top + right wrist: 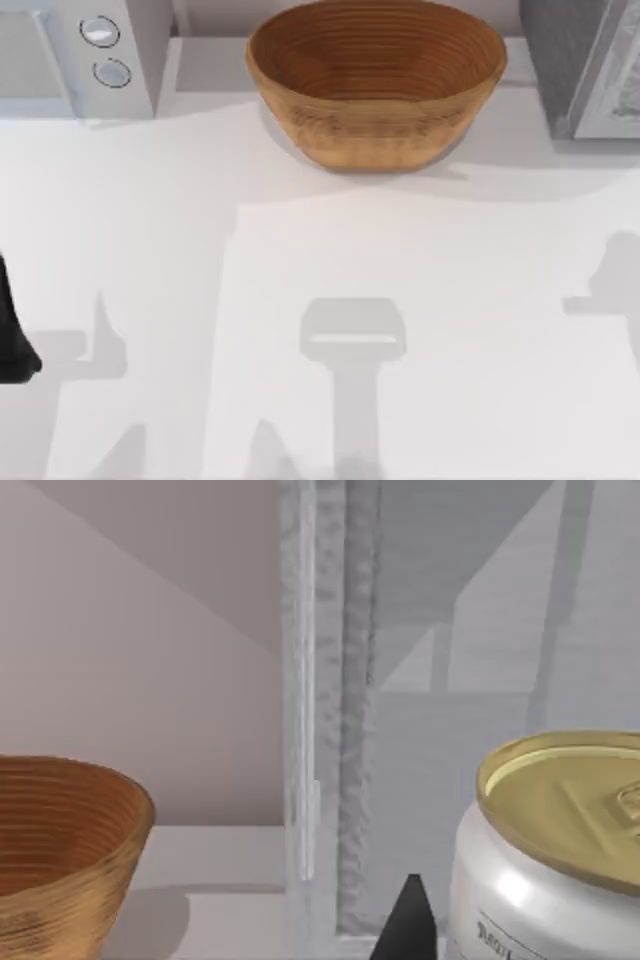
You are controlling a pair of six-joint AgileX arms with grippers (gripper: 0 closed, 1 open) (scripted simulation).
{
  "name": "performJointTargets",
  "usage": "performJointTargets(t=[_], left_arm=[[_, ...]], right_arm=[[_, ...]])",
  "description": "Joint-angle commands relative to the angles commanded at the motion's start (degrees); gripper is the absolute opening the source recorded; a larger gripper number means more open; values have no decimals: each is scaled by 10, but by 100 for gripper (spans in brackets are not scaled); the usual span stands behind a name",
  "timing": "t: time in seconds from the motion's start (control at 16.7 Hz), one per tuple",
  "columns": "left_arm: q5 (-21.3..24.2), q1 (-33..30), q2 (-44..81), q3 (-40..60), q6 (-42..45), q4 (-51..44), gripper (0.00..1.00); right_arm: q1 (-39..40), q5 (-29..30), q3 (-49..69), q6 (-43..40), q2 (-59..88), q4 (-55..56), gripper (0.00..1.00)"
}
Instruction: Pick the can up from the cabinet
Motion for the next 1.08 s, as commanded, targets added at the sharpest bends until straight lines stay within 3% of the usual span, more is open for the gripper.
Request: performJointTargets(t=[0.24,0.48,1.08], left_arm=[[0,0,0,0,0,0,100],[0,0,0,0,0,0,100],[0,0,0,0,0,0,100]], right_arm=[[-35,-40,-190,-1,-120,76,0],[-60,-66,-309,-2,-201,128,0],[-71,-84,-325,1,-201,157,0]])
